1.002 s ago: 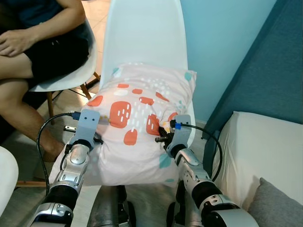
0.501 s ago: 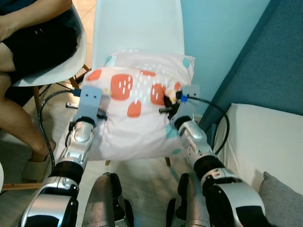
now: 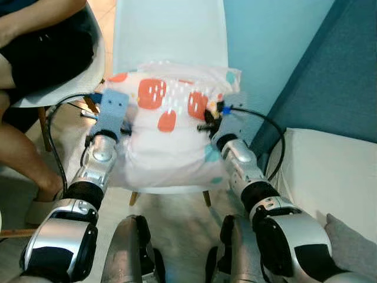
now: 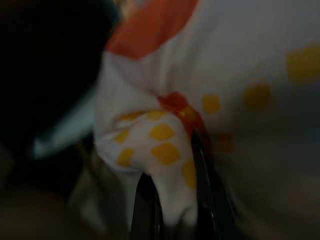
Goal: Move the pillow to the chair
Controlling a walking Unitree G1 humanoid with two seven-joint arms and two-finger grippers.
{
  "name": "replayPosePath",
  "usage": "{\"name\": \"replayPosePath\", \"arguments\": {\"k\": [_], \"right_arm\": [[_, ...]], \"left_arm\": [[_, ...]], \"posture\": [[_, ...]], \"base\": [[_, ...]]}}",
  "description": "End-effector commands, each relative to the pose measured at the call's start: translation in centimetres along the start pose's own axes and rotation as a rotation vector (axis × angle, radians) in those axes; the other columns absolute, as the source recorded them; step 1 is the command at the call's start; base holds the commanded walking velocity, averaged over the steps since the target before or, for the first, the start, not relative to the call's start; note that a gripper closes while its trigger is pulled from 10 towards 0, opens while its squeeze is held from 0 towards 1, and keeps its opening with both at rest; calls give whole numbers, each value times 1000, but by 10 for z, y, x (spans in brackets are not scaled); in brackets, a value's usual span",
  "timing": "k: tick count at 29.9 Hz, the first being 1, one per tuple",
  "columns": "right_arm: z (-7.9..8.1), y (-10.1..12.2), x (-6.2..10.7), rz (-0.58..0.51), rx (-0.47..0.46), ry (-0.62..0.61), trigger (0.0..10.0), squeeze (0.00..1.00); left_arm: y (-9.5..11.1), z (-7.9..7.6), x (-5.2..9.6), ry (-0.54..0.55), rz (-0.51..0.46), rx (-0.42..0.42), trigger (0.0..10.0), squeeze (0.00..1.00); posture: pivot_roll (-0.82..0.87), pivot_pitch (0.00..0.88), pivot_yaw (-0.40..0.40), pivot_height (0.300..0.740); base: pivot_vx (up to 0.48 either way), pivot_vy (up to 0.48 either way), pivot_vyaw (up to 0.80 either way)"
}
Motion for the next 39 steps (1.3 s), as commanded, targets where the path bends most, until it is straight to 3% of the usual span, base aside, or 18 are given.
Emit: {"name": "replayPosePath", "arguments": {"k": [1, 2, 4, 5, 6, 7, 11, 23, 33, 34, 35, 36, 37, 38, 39], "right_arm": [[-14, -34, 13, 98, -44, -54, 10000, 0], [-16, -36, 15, 93, -74, -57, 10000, 67], [-16, -37, 16, 88, -91, -60, 10000, 67], [-17, -38, 16, 89, -93, -65, 10000, 1000], [-17, -38, 16, 89, -93, -65, 10000, 1000], [-18, -38, 16, 91, -94, -65, 10000, 1000], [-20, -36, 16, 85, -108, -69, 10000, 1000], [-28, -29, 18, 56, -132, -60, 10000, 1000], [-55, -31, 28, 62, -179, -102, 10000, 1000], [-59, -32, 30, 71, -172, -96, 10000, 945], [-62, -33, 33, 76, -162, -90, 10000, 243], [-62, -33, 33, 76, -162, -90, 10000, 243], [-67, -33, 37, 75, -150, -86, 10000, 0], [-75, -32, 42, 68, -143, -91, 10000, 0], [-75, -32, 42, 68, -143, -91, 10000, 0]], "left_arm": [[-37, -13, 13, -39, 133, -25, 10000, 0], [-42, -15, 14, -51, 149, -14, 10000, 0], [-44, -16, 15, -61, 158, -9, 10000, 0], [-46, -17, 16, -67, 165, -21, 10000, 149], [-46, -17, 16, -67, 165, -21, 10000, 149], [-48, -18, 16, -76, 173, -10, 10000, 1000], [-59, -7, 17, -30, 224, 13, 10000, 1000], [-66, 7, 19, -5, 215, 47, 10000, 1000], [-90, 25, 33, 20, 230, 85, 10000, 1000], [-94, 32, 37, 44, 233, 93, 10000, 1000], [-98, 38, 40, 66, 237, 95, 10000, 1000], [-98, 38, 40, 66, 237, 95, 10000, 1000], [-103, 48, 45, 102, 239, 104, 10000, 1000], [-108, 59, 50, 144, 245, 110, 10000, 953], [-108, 59, 50, 144, 245, 110, 10000, 953]], "posture": [[56, 305, -48, 563], [54, 305, -48, 563], [54, 305, -48, 563], [52, 304, -47, 563], [52, 304, -47, 563], [52, 302, -47, 563], [47, 294, -46, 563], [42, 282, -53, 563], [43, 275, -57, 563], [40, 274, -56, 563], [39, 272, -56, 563], [39, 272, -56, 563], [38, 270, -56, 563], [40, 263, -61, 563], [40, 263, -61, 563]], "base": [[0, 0, 0], [0, 0, 0], [0, 0, 0], [0, 0, 0], [0, 0, 0], [0, 0, 0], [0, 0, 0], [0, 0, 0], [0, 0, 0], [0, 0, 0], [0, 0, 0], [0, 0, 0], [0, 0, 0], [0, 0, 0], [0, 0, 0]]}}
Point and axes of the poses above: a point about 5 cm out from each wrist's last joint towards the gripper, its own x axis pointing back from the gripper into the wrist, its own y axis along the axis of the wrist's last joint, z = x × y, the point moved 6 cm from there along -x, pointing out of the wrist towards the gripper, and after that the axes turned 12 degrees about -x, right-handed, at the moved point
